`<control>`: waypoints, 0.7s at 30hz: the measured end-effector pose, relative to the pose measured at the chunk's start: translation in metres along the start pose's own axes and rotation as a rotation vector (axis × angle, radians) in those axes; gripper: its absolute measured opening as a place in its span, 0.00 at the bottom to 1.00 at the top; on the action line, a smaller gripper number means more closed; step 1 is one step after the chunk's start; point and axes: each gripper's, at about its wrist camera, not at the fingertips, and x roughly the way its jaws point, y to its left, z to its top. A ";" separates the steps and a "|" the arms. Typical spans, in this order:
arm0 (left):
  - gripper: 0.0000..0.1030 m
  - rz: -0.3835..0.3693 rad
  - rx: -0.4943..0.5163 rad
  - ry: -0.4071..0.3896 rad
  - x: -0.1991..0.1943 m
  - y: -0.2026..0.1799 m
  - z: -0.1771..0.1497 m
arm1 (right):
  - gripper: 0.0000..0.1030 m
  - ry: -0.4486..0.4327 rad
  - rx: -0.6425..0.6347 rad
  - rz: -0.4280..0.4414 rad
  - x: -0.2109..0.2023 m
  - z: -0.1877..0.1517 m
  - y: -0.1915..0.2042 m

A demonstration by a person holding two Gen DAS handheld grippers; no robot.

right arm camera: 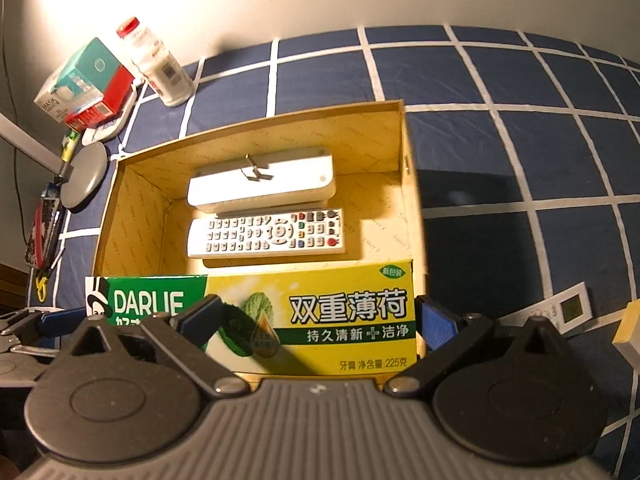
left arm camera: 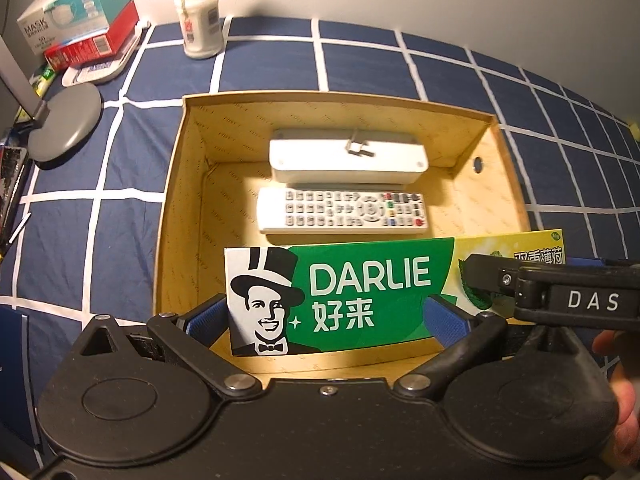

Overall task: Organize objects
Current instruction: 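Lift the toothpaste box with the right gripper and carry it over the box, then lower the DARLIE toothpaste box into the box in front of the remotes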

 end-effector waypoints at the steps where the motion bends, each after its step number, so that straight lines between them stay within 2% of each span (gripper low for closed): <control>1: 0.98 -0.002 0.000 0.003 0.003 0.004 0.002 | 0.98 0.003 0.000 -0.003 0.004 0.001 0.003; 9: 0.99 -0.008 0.003 0.049 0.028 0.025 0.013 | 0.98 0.042 0.015 -0.017 0.036 0.009 0.017; 21: 0.99 0.018 0.008 0.103 0.048 0.038 0.023 | 0.98 0.090 0.038 0.005 0.066 0.016 0.022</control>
